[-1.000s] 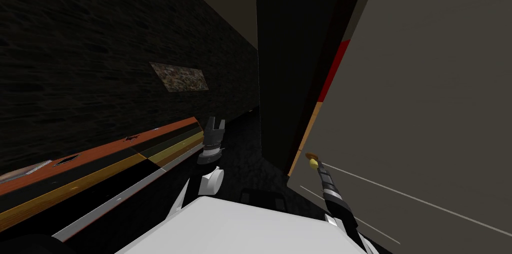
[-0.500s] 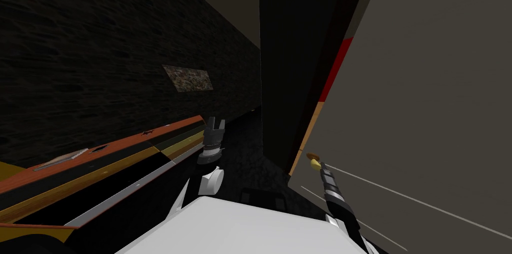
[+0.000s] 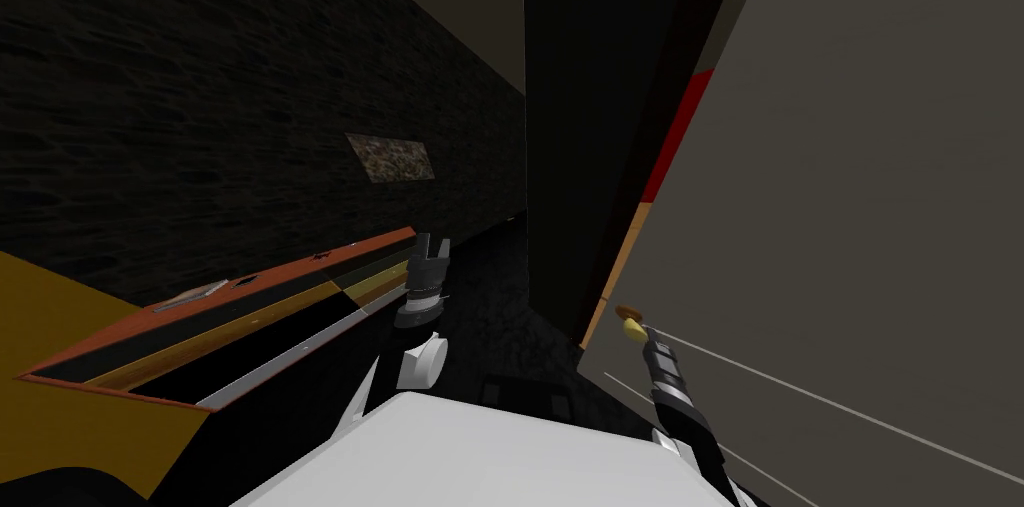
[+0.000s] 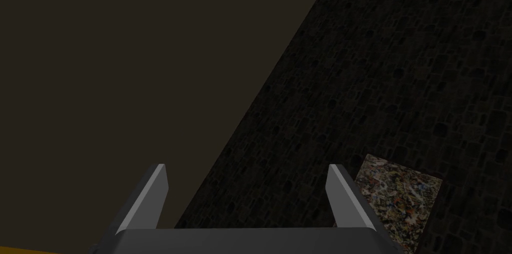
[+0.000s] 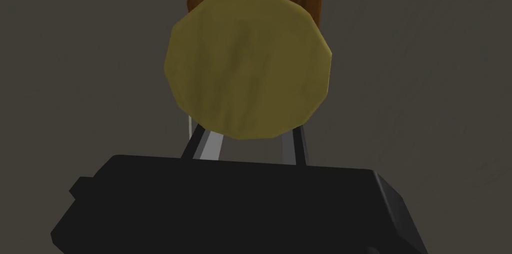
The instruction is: Pull the door open
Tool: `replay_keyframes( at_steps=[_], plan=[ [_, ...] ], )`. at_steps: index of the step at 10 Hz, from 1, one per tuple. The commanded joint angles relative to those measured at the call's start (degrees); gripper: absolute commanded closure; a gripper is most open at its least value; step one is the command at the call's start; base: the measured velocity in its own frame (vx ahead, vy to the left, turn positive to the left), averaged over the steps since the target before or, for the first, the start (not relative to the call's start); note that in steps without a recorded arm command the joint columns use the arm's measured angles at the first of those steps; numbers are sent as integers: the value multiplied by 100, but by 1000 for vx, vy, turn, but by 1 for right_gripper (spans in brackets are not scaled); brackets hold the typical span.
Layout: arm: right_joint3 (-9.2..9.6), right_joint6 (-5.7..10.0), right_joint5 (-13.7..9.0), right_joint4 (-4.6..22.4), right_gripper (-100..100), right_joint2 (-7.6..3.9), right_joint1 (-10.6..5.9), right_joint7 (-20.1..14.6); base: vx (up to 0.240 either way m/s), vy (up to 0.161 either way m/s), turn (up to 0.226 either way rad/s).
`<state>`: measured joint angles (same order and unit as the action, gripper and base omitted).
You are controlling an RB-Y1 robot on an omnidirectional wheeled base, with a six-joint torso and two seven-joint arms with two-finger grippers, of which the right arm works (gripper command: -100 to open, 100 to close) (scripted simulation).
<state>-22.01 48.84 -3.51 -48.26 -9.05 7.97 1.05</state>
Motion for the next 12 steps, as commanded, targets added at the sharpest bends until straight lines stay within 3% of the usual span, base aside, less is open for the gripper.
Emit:
replay_keyframes(
  at_steps=[1,2,3,5,8,9,12],
  plan=[
    [80,31,-153,-63,100,5,-21,-286,-56,-13,114],
    [118,28,-298,-62,100,-13,-12,-432,-95,-18,185],
    [118,28,-298,-62,100,-13,-12,-536,-70,-8,63],
    [194,22,-588,-61,100,-49,8,-903,-72,-8,109],
    [232,19,-733,-61,100,-67,17,-1248,-54,-6,70],
    [238,-21,-823,44,-100,-65,24,-1403,-45,-20,7],
    [337,-30,-1007,47,-100,-32,-28,-1832,-69,-1,27]
  ],
)
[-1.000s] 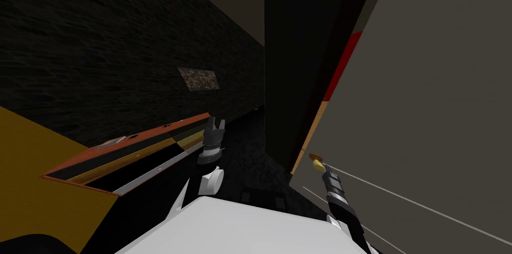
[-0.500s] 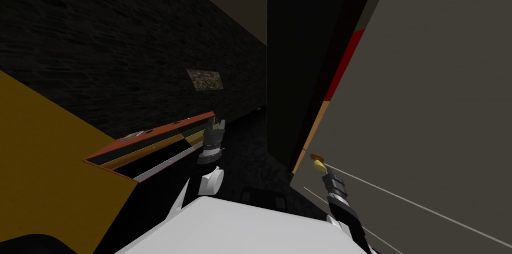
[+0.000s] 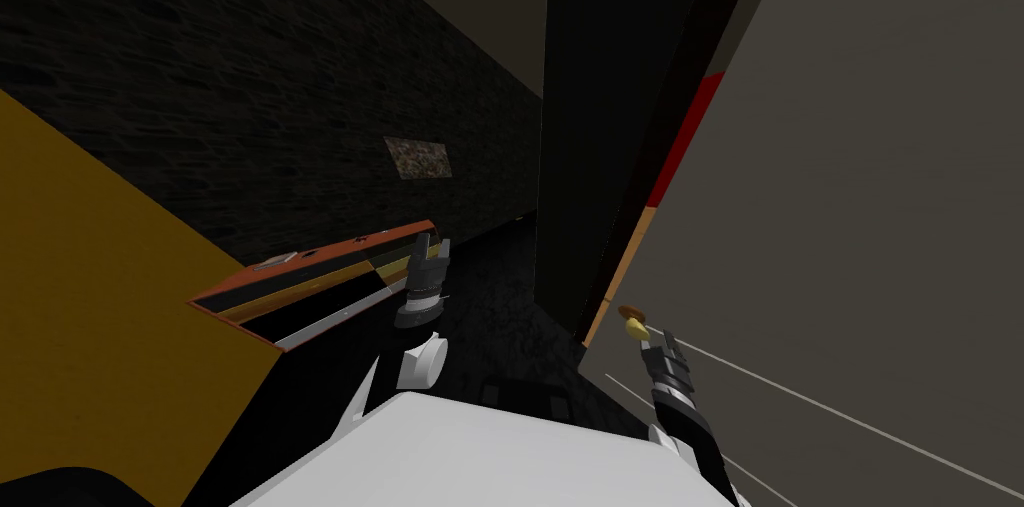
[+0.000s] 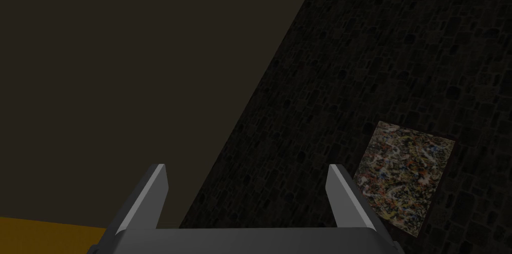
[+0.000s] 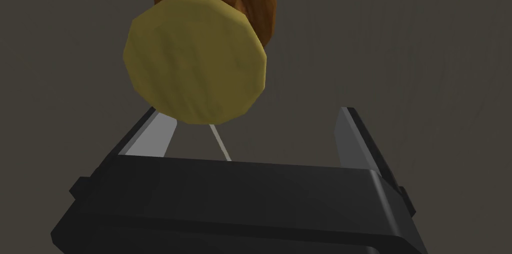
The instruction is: Pull the door open
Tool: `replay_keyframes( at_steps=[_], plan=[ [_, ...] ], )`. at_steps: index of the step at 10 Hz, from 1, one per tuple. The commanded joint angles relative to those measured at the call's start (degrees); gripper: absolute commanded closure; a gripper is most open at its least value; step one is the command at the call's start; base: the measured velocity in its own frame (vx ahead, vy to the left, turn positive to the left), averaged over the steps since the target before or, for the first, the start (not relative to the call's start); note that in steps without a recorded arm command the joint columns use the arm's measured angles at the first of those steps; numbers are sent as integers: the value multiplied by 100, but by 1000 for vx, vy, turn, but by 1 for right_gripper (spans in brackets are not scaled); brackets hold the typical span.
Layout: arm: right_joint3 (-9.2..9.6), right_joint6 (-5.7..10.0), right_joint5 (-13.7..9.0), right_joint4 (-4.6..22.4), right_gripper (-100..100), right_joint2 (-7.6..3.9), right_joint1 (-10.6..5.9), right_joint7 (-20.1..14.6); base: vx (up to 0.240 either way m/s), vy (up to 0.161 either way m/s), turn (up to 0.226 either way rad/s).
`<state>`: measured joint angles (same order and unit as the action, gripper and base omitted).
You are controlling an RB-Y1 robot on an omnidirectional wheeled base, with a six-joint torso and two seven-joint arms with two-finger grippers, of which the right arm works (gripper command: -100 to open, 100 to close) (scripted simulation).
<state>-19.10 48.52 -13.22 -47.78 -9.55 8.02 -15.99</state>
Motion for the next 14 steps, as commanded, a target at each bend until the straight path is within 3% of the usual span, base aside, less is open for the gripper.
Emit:
replay_keyframes(
  at_steps=[1,9,14],
  plan=[
    [93,-3,-122,1,-100,34,-58,-286,-76,-11,28],
    [365,-30,-628,11,-100,126,-200,-1364,-58,-7,18],
    [491,-42,-862,16,-100,169,-266,-1866,-46,0,27]
  ],
)
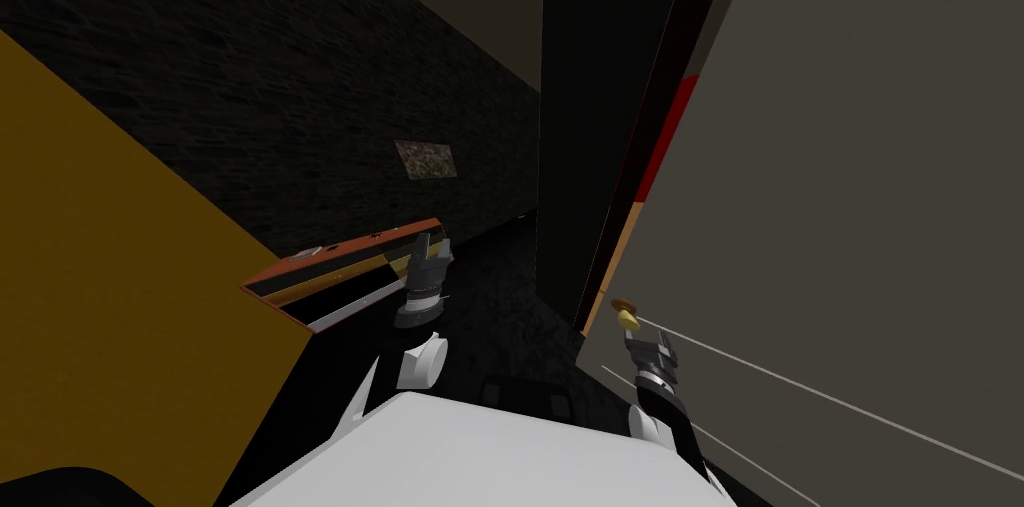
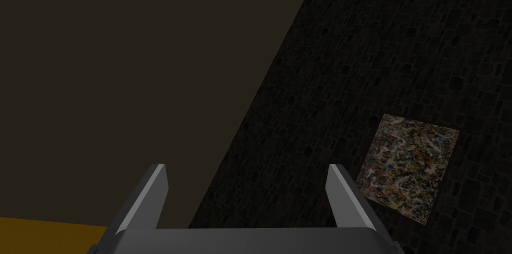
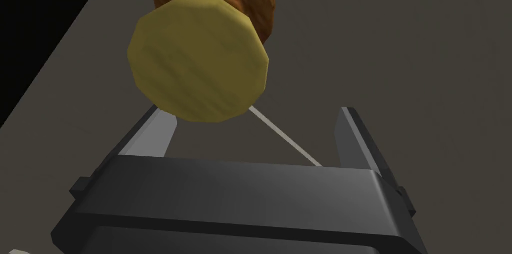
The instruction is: Pull the door open
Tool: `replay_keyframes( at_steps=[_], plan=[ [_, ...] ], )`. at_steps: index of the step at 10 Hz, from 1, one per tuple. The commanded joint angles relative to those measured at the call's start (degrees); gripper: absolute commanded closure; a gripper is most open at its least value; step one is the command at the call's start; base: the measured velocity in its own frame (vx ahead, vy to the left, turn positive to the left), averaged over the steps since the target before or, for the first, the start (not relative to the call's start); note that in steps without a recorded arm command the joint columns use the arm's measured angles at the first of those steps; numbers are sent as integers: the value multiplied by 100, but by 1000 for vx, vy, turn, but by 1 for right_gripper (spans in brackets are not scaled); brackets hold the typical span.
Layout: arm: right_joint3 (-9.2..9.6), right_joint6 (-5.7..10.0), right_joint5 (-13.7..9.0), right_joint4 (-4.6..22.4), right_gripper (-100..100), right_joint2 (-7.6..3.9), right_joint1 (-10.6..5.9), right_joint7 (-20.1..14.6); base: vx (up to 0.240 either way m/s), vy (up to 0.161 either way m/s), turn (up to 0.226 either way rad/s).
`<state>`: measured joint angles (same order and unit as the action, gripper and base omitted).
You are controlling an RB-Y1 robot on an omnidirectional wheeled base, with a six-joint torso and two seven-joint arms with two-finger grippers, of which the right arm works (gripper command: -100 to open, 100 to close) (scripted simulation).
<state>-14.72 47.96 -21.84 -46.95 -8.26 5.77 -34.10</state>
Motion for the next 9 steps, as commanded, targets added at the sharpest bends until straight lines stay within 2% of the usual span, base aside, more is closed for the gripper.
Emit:
replay_keyframes(
  at_steps=[1,4,5,7,8,9],
  plan=[
    [119,8,-121,-64,-100,62,-75,-286,-50,-3,28],
    [249,-5,-363,-59,-100,106,-143,-698,-66,6,65],
    [249,-5,-363,-59,-100,106,-143,-753,-42,17,17],
    [377,-18,-601,-54,-100,150,-210,-1136,-63,3,35],
    [377,-18,-601,-54,-100,150,-210,-1218,-61,-7,23],
    [440,-24,-718,-52,-100,171,-243,-1428,-60,-8,28]
  ],
)
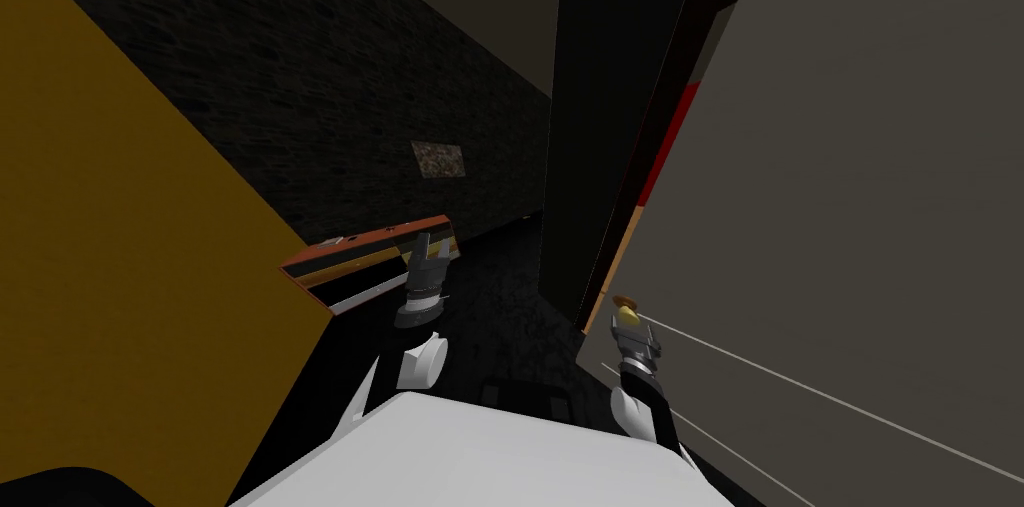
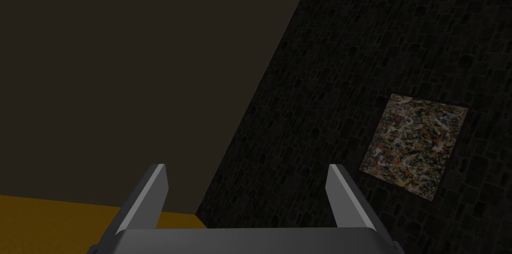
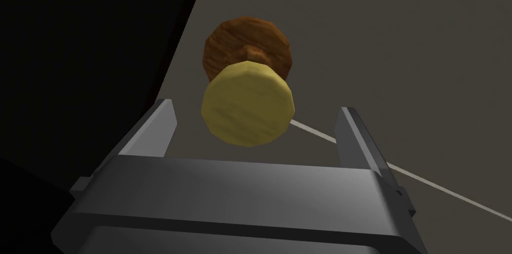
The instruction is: Pull the door open
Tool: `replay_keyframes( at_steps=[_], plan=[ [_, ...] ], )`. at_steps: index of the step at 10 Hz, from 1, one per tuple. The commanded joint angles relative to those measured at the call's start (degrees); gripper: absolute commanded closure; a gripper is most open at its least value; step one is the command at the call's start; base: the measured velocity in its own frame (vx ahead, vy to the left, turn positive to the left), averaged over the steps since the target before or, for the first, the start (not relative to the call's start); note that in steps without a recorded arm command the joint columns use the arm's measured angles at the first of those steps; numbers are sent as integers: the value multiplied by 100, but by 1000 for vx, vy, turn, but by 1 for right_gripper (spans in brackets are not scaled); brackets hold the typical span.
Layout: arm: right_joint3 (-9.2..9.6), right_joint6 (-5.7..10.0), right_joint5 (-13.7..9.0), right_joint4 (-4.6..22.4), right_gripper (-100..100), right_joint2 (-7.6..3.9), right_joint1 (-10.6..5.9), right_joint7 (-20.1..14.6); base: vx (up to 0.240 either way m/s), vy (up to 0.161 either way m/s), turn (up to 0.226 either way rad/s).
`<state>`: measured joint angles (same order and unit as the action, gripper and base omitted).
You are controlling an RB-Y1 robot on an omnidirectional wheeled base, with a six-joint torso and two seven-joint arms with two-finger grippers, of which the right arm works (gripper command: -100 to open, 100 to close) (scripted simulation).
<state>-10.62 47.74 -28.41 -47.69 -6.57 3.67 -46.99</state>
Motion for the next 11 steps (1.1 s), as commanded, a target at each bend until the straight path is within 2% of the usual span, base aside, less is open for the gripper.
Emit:
replay_keyframes(
  at_steps=[1,3,4,6,7,11],
  plan=[
    [30,-2,-61,22,-100,2,-33,-160,-47,-8,17],
    [149,-14,-282,27,-100,43,-95,-534,-62,-9,40],
    [149,-14,-282,27,-100,43,-95,-616,-59,-2,18],
    [257,-24,-481,31,-100,80,-151,-977,-68,3,29],
    [257,-24,-481,31,-100,80,-151,-1049,-58,0,18],
    [423,-40,-790,38,-100,139,-238,-1731,-66,-4,30]
  ],
)
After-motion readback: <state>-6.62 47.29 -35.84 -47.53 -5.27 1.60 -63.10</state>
